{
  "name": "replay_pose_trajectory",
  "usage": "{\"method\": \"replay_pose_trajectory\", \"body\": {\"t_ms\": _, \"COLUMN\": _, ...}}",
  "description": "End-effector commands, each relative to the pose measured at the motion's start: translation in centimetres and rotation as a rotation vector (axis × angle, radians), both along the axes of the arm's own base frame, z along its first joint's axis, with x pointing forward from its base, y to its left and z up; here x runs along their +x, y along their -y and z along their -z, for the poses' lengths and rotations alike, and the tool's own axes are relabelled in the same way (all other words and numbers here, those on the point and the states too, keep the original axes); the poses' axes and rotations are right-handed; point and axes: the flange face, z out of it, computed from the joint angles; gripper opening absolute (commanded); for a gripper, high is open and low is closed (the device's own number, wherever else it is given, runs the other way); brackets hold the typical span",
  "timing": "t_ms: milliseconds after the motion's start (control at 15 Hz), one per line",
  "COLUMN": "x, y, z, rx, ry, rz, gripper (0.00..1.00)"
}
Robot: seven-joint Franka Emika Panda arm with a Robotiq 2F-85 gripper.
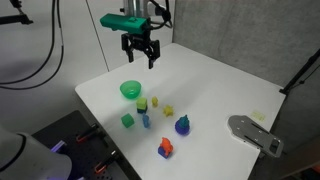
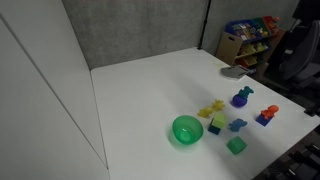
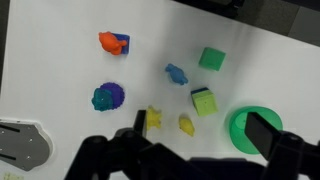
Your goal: Pick up the green toy from the blue ball and put it in the green bowl
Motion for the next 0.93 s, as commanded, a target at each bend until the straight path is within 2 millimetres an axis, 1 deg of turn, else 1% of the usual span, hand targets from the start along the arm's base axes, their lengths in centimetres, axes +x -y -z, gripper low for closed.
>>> {"method": "replay_pose_trajectory", "body": {"t_ms": 0, "x": 0.0, "y": 0.0, "z": 0.0, "rx": 0.000, "ry": -0.001, "rz": 0.000, "gripper": 1.00}}
{"method": "replay_pose_trajectory", "body": {"t_ms": 200, "x": 0.0, "y": 0.0, "z": 0.0, "rx": 0.000, "ry": -0.001, "rz": 0.000, "gripper": 1.00}}
{"method": "replay_pose_trajectory", "body": {"t_ms": 467, "x": 1.0, "y": -0.5, "z": 0.9, "rx": 0.006, "ry": 0.030, "rz": -0.007, "gripper": 1.00}}
{"method": "replay_pose_trajectory", "body": {"t_ms": 733, "x": 2.5, "y": 0.1, "z": 2.6, "rx": 0.013, "ry": 0.065, "rz": 0.002, "gripper": 1.00}}
{"method": "replay_pose_trajectory", "body": {"t_ms": 867, "x": 3.4, "y": 0.8, "z": 3.9, "rx": 0.017, "ry": 0.066, "rz": 0.012, "gripper": 1.00}}
